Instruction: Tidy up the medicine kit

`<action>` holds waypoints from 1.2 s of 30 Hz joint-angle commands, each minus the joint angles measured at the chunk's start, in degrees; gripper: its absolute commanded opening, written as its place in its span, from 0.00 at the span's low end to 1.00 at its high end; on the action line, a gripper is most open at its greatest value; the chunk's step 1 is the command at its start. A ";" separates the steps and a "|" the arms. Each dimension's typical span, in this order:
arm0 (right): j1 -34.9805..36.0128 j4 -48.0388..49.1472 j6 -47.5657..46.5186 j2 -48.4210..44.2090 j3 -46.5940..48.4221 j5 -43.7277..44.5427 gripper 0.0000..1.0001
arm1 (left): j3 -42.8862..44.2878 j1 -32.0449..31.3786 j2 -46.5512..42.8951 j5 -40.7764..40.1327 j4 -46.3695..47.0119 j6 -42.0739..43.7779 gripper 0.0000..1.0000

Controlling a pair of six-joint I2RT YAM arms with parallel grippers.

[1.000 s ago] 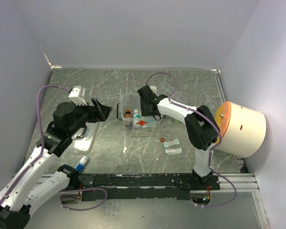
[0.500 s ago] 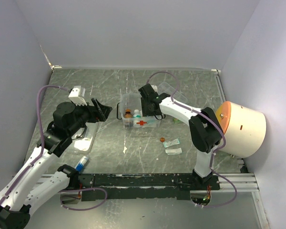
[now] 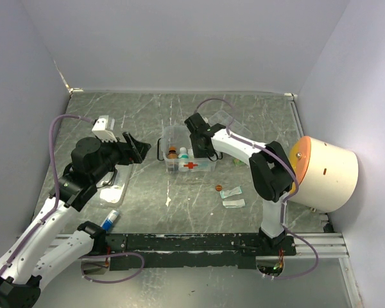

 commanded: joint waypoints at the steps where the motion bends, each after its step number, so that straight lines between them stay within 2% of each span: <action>1: -0.28 -1.40 -1.87 1.54 0.75 -0.03 0.31 | 0.23 0.49 -0.66 -0.92 1.65 -0.36 0.94; 5: -0.47 -1.54 -2.06 1.12 1.91 0.72 0.31 | 0.38 0.54 -0.36 -0.79 1.43 -0.28 0.94; 12: -0.47 -0.86 0.50 -5.32 3.64 1.04 0.44 | 0.38 0.53 -0.13 -0.98 1.38 -0.37 0.94; 21: -0.47 4.69 3.72 -15.70 -1.77 1.31 0.49 | 1.61 0.49 1.73 -2.19 -1.59 0.05 0.94; 27: -0.47 17.07 3.67 -26.30 -13.06 -3.66 0.51 | 2.22 0.51 4.19 -8.73 -10.72 -4.10 0.92; 32: -0.31 28.49 5.45 -33.67 -22.52 -14.24 0.50 | 4.60 0.57 6.02 -17.11 -25.38 -12.03 0.98; 36: 0.12 36.68 8.62 -37.72 -30.23 -18.44 0.50 | 4.50 0.57 6.95 -18.81 -33.96 -17.87 0.99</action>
